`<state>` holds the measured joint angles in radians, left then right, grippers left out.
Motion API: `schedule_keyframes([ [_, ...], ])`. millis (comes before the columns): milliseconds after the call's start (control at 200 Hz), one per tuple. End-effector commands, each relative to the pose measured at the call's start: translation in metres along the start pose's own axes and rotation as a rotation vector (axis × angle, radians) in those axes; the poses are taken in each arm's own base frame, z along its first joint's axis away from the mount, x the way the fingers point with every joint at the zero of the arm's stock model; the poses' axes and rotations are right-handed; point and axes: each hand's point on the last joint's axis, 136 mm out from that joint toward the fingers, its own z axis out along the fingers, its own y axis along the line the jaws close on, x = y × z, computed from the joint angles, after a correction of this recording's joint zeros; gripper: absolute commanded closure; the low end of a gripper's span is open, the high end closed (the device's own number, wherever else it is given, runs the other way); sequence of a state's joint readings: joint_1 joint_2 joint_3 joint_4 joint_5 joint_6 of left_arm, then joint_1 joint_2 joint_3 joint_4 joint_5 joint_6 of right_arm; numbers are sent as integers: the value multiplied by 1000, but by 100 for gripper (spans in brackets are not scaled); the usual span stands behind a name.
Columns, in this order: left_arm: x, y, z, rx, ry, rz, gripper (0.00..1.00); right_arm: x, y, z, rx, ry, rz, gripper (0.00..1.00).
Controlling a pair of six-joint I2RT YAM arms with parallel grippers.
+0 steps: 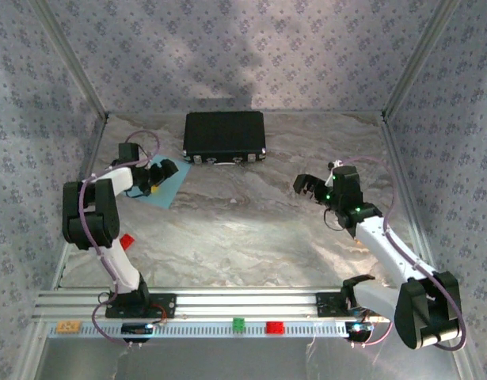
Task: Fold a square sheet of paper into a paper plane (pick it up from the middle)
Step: Move the square sheet of paper to the center of the table.
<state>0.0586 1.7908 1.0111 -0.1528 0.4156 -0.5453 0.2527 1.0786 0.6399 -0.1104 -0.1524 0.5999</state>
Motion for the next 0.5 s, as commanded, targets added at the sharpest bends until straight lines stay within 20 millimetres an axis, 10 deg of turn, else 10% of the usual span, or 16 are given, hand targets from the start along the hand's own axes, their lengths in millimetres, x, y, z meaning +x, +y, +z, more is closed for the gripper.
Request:
schedule_keyframes([
  [0,45,3,2,-28,71,-120,6,-6,6,-12,36,-12,5,1],
  [310,143,-47,-17,-15,44,-25,0,9,21,-23,45,47,-64,1],
  [495,139,-75,-52,-1,-97,203,0,9,31,-30,10,40,-86,1],
])
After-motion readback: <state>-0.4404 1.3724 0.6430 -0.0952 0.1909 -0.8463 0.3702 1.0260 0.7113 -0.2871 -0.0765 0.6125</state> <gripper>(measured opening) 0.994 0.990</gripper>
